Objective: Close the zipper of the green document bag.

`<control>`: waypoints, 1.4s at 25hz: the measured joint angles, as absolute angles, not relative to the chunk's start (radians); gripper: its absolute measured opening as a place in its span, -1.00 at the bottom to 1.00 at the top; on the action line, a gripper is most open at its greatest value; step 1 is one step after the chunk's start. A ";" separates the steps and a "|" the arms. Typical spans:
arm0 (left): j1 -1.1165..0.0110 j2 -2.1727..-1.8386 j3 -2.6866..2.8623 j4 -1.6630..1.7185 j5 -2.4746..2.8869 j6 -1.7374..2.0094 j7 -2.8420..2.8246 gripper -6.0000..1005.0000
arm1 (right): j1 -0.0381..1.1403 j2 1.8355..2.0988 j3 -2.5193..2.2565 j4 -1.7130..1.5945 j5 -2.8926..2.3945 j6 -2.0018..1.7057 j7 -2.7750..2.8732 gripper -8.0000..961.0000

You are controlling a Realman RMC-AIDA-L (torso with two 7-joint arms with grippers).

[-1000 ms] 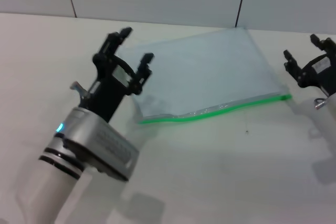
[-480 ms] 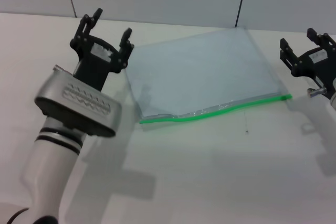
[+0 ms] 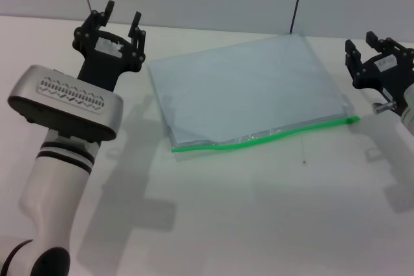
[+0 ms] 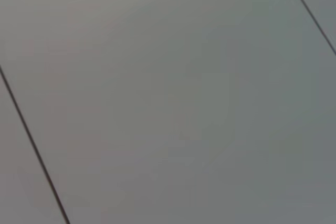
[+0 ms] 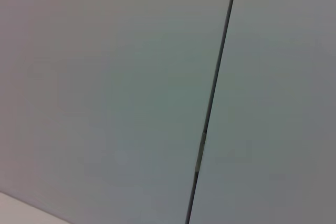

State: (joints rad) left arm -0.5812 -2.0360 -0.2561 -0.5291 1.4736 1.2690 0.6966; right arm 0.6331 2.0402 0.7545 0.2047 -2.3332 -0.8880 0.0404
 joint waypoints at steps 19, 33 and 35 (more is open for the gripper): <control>-0.586 -2.034 -0.257 -0.437 1.474 1.257 0.493 -0.46 | 0.678 2.040 0.752 0.196 -2.333 -0.815 0.043 -0.58; -0.586 -2.035 -0.265 -0.401 1.472 1.234 0.439 -0.44 | 0.685 2.039 0.752 0.193 -2.333 -0.813 0.043 -0.56; -0.586 -2.035 -0.265 -0.401 1.472 1.234 0.439 -0.44 | 0.685 2.039 0.752 0.193 -2.333 -0.813 0.043 -0.56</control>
